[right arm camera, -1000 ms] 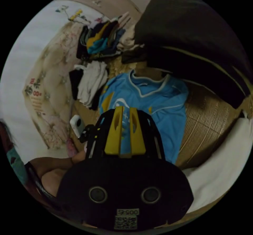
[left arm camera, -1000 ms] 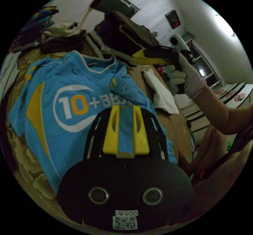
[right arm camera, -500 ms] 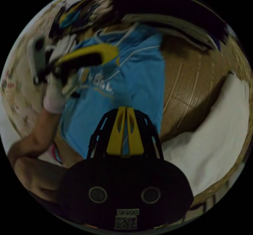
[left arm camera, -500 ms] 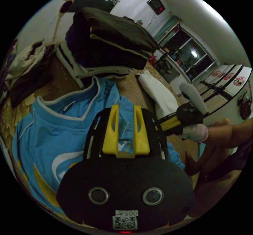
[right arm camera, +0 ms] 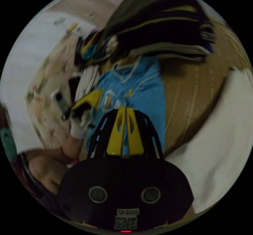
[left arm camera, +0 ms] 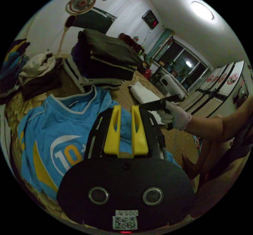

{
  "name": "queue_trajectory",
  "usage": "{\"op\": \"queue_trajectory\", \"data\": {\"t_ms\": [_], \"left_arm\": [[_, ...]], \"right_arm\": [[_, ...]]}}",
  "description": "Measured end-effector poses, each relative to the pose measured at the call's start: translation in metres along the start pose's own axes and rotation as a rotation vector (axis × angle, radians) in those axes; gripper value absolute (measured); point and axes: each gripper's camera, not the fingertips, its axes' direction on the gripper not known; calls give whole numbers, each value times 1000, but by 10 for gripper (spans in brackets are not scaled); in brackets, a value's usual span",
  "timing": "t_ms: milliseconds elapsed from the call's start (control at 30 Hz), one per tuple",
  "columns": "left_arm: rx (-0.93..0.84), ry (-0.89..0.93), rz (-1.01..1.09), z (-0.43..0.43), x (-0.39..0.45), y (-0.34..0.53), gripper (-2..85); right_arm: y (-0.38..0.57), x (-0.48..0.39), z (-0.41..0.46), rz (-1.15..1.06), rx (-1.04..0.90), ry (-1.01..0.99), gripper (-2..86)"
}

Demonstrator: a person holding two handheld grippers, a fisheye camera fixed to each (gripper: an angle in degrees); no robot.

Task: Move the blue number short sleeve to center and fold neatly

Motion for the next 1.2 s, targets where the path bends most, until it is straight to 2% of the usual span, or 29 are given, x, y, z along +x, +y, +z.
{"op": "queue_trajectory", "data": {"t_ms": [100, 167, 200, 267, 500, 633, 800, 900, 1000, 1100, 1200], "left_arm": [[-99, 42, 78, 31, 9, -17, 68], [-257, 47, 92, 67, 7, -20, 58], [-284, 49, 88, 73, 4, -17, 55], [-339, -34, 25, 72, -12, 0, 50], [-205, -218, -158, -34, -42, 91, 42], [-136, -241, -233, -79, -39, 135, 27], [-95, -156, -209, -67, -38, 138, 32], [-50, -164, -116, -56, -27, 124, 33], [-145, -197, -35, -32, -23, 115, 24], [-340, -303, -58, -5, -35, 127, 5], [-248, -274, -69, -27, -39, 144, -2]], "right_arm": [[-13, 10, 27, 55, -37, 123, -10], [-19, 11, 49, 60, -99, 179, -10], [-22, 11, 63, 75, -145, 275, -11], [-25, 8, 71, 49, -126, 299, -12], [-44, -2, 99, 53, -103, 477, -12], [-66, -32, 126, -98, -57, 394, -9], [-104, -47, 182, -147, -106, 454, -10], [-122, -44, 211, -121, -160, 510, -12], [-137, -42, 226, -83, -143, 547, -15], [-151, -41, 241, -58, -144, 604, -16], [-162, -40, 257, -49, -158, 584, -16]]}}
